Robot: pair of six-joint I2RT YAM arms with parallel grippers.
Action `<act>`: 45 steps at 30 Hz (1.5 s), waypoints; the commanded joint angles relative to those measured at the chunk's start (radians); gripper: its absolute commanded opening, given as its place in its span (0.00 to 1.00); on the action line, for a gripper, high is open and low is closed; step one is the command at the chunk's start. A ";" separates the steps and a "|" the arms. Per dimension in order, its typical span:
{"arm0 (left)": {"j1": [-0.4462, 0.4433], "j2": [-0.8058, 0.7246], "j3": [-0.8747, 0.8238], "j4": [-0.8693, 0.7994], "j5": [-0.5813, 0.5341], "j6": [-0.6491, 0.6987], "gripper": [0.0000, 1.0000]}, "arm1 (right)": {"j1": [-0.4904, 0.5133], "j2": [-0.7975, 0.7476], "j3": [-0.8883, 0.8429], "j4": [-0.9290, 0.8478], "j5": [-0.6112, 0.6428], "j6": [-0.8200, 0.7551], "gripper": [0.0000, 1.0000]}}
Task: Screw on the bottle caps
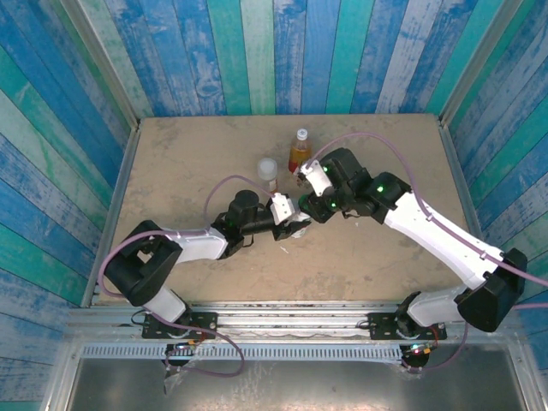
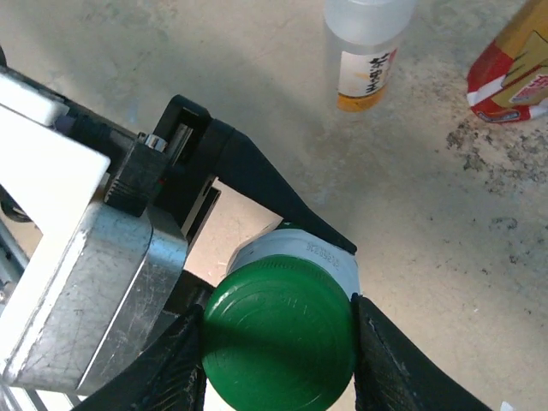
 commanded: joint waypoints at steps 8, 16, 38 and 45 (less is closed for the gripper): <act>0.023 -0.030 0.011 -0.039 0.348 0.013 0.55 | 0.001 -0.292 -0.181 0.090 -0.174 -0.355 0.72; 0.023 -0.084 0.016 0.001 0.584 -0.035 0.56 | -0.016 -0.402 -0.247 0.116 -0.405 -0.546 0.71; 0.011 -0.106 0.038 -0.095 0.642 0.022 0.56 | -0.025 -0.222 -0.180 0.158 -0.418 -0.511 0.65; 0.011 -0.080 0.051 -0.120 0.634 0.033 0.56 | -0.028 -0.224 -0.189 0.157 -0.497 -0.499 0.45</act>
